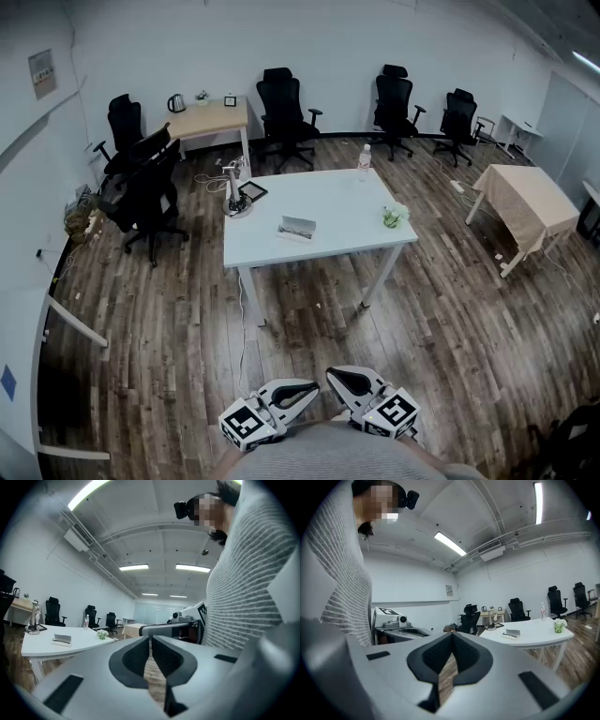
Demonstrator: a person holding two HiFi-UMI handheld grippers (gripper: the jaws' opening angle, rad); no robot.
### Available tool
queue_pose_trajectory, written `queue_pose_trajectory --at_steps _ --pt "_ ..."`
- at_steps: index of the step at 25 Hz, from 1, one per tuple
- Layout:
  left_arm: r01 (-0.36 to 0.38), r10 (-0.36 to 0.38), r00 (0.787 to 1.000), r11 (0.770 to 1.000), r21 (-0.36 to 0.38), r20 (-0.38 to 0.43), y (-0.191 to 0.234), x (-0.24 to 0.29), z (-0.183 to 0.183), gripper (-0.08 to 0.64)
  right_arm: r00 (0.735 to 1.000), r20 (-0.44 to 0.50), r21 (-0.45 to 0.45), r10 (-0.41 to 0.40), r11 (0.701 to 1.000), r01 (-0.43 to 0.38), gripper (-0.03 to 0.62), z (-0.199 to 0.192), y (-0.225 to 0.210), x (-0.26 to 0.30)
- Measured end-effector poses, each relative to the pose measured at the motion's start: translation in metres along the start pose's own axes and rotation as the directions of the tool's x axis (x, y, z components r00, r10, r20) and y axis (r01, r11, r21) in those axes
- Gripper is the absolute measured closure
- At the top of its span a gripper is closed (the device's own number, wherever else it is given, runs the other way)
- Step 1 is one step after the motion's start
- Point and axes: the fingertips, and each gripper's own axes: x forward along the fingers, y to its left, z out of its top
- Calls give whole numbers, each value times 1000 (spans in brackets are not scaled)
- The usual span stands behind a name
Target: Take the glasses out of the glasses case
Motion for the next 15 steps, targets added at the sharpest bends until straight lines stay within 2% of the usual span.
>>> queue_pose_trajectory --at_steps 10,15 --pt "-21 21 1000 1000 4 8 9 -5 2 548 1000 -6 2 8 1000 -8 578 -2 -1 6" --pt "-11 11 1000 1000 12 28 8 -3 5 548 999 23 -15 33 999 -33 578 4 2 4"
